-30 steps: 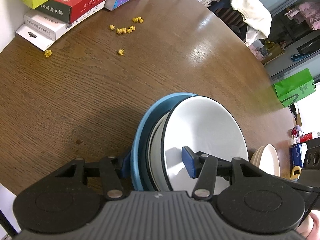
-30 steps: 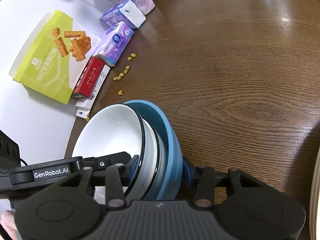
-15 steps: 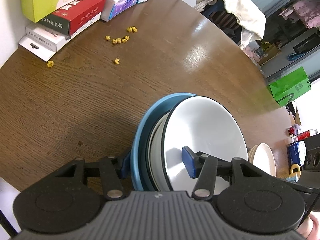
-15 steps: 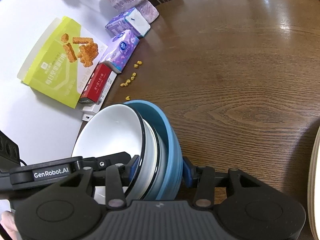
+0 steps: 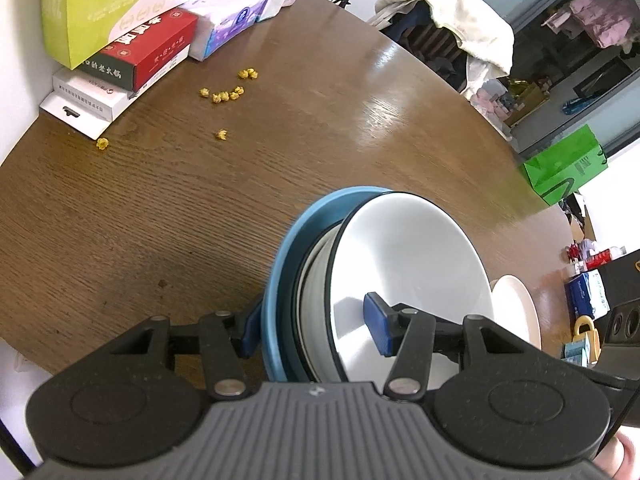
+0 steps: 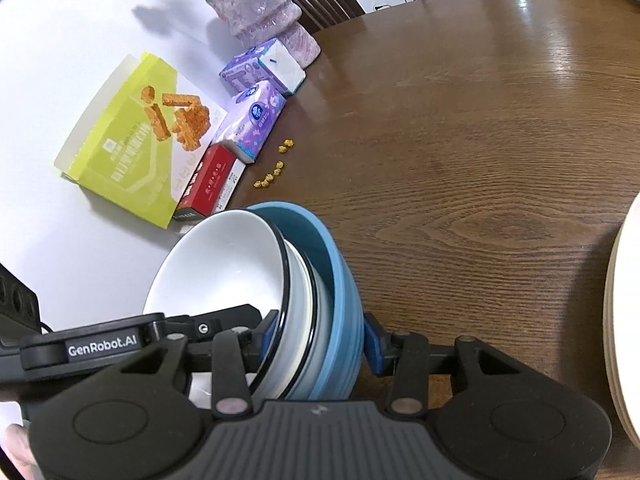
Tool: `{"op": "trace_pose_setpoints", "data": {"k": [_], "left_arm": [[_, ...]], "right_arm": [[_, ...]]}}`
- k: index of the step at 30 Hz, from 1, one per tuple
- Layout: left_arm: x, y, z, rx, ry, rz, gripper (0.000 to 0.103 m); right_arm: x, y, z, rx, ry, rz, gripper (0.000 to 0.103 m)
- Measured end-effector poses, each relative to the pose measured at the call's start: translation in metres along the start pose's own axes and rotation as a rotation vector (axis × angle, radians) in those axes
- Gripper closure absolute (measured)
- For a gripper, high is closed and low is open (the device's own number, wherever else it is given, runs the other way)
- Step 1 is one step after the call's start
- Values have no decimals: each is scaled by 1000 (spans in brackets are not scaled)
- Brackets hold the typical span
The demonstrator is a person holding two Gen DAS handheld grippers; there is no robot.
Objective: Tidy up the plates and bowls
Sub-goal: 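Lift the blue bowl stack and carry it toward the cream plates, then carry the blue bowl stack over the cream plate stack with both grippers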
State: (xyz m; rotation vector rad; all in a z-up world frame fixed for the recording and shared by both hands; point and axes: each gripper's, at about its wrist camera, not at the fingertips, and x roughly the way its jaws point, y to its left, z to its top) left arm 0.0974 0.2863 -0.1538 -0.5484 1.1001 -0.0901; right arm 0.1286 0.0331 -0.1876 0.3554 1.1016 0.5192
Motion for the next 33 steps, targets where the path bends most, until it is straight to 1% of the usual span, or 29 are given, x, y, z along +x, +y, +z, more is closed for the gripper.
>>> {"op": "trace_pose_setpoints", "data": {"k": [13,24,33], "left_arm": [[-11,-15,-3,43,-6,-15,51],[-6,-42,-6,68,-6,-29,51],[-1,-69,-12,84,-8,-31,51]], "right_arm": [[-17,3,-6,18,-44,-10,61],[-38,-12,-7,26,-73,-20,61],[-60,-36,-6,30,-88,-16,61]]}}
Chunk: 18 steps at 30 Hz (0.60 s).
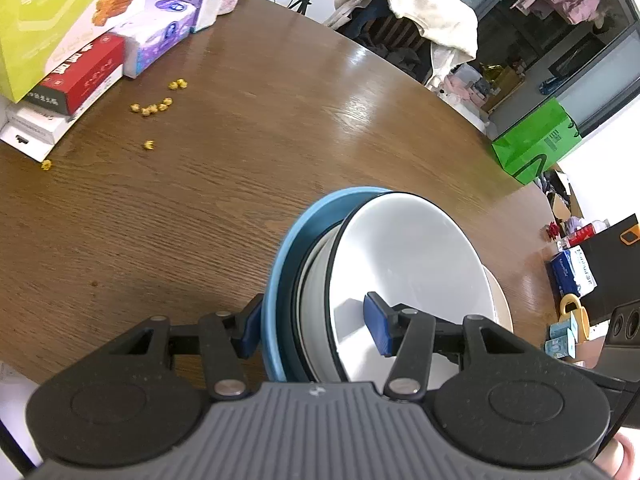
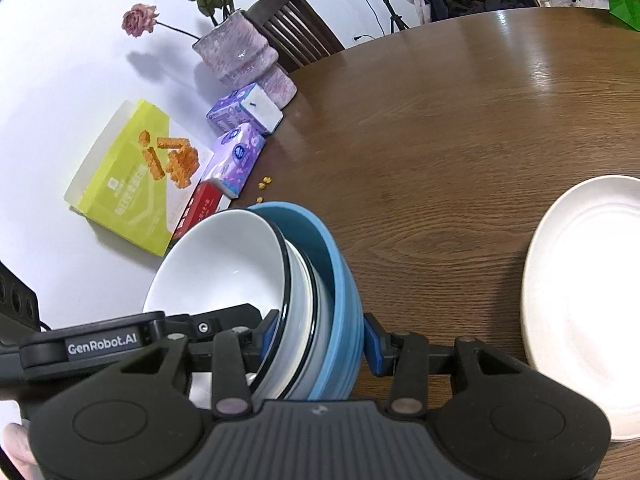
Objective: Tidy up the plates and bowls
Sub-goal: 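Carry the blue bowl stack over the cream plate stack with both grippers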
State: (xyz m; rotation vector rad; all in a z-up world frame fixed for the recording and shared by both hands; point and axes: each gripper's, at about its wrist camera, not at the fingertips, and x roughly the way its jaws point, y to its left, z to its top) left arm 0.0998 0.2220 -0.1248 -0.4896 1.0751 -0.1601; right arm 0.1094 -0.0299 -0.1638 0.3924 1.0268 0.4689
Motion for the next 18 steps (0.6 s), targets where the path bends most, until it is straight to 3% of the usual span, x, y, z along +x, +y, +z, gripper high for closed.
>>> {"op": "trace_pose_setpoints", "data": {"k": [18], "left_arm": [[22,-67,-3,66,13,-31,51]], "right_arm": [[-48,-53,8,36,-53,-19,61]]}}
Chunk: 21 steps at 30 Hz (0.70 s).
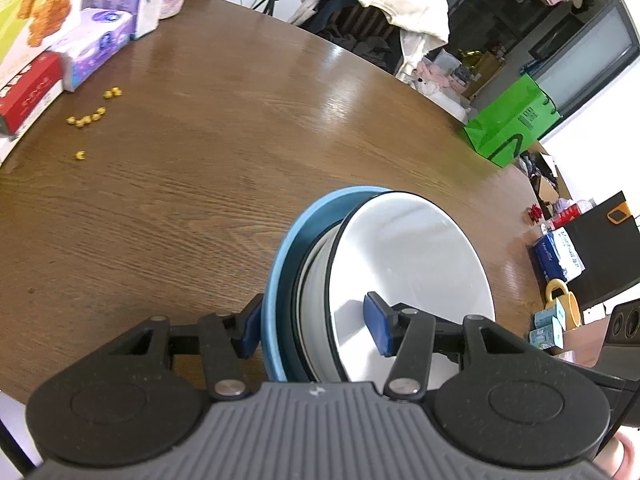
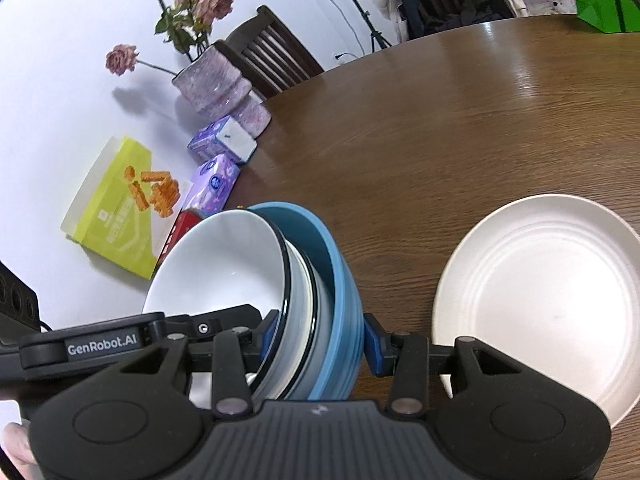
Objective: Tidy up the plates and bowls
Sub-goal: 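Carry the blue bowl stack over the cream plate stack with both grippers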
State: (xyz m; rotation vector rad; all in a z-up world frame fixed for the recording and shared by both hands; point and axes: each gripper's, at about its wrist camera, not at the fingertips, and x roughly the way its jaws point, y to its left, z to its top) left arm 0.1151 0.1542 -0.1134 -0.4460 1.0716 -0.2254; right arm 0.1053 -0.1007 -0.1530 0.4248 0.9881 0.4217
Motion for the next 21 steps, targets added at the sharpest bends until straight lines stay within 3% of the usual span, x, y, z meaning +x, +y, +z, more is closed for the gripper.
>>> {"op": "trace_pose_setpoints", "data": {"k": [21], "left_arm": [[37,-65,-1,65,37,-45,51]], "right_arm": [[-41,-63,11,63,-50,-48,61]]}}
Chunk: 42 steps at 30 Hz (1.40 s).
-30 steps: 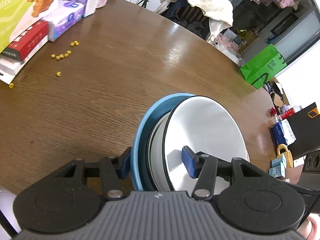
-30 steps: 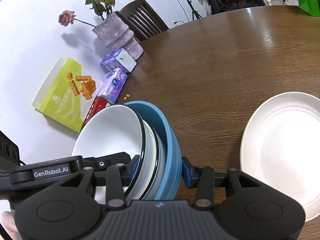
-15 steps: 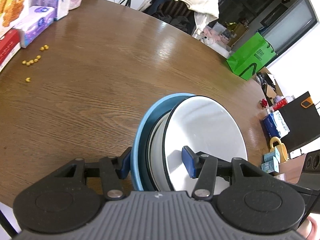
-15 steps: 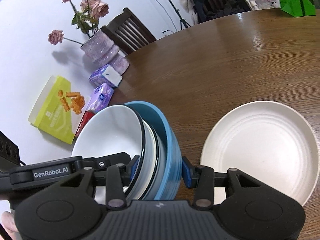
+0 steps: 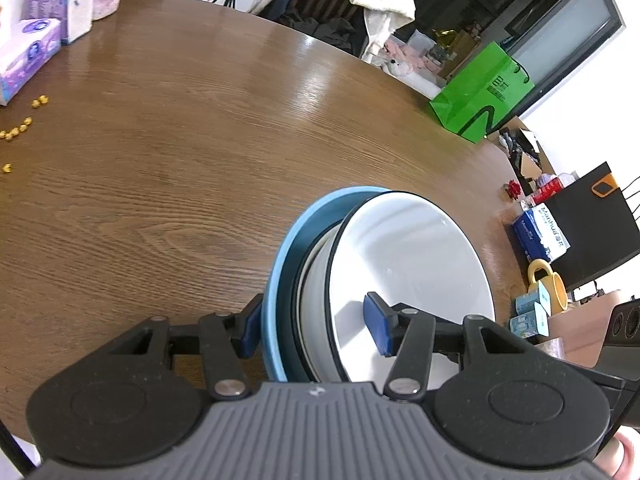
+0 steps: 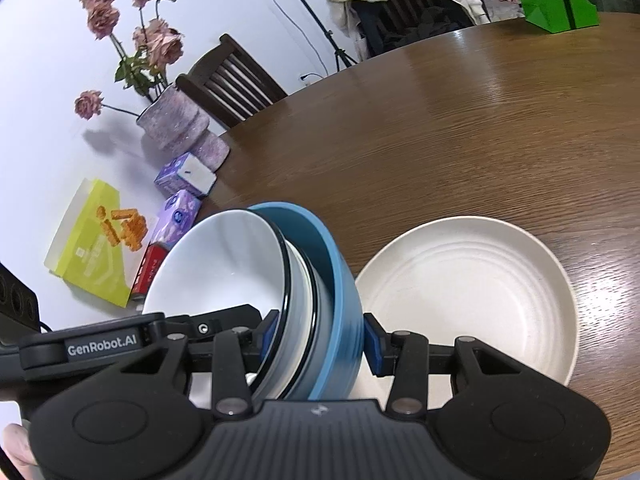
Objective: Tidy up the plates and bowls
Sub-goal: 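Carry the blue bowl stack over the cream plate stack with both grippers, then lower the blue bowl stack onto the cream plates with both grippers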
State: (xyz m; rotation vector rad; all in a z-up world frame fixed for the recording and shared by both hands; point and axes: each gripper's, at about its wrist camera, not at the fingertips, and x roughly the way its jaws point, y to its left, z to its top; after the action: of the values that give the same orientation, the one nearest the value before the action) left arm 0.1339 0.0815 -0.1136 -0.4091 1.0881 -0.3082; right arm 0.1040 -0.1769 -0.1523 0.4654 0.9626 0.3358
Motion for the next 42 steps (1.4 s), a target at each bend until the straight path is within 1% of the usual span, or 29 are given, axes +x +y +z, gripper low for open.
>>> {"op": "trace_pose_setpoints", "data": {"k": [9,18,32,42], "left_arm": [[18,-21,1,18,18,-19,51],[36,-36,0,15,35,-30,51],[61,-47,-8,-11,62,-28,51],[77,-46,-14,-41,83,-17,51]], "right_arm": [[-11,-24,6,22,-13,-24,61],[-18,-47,11,34,-11,-44,61],[-16,-76,16,36,25,-58,61],[-7,-91,17,37,63,-59,61]]}}
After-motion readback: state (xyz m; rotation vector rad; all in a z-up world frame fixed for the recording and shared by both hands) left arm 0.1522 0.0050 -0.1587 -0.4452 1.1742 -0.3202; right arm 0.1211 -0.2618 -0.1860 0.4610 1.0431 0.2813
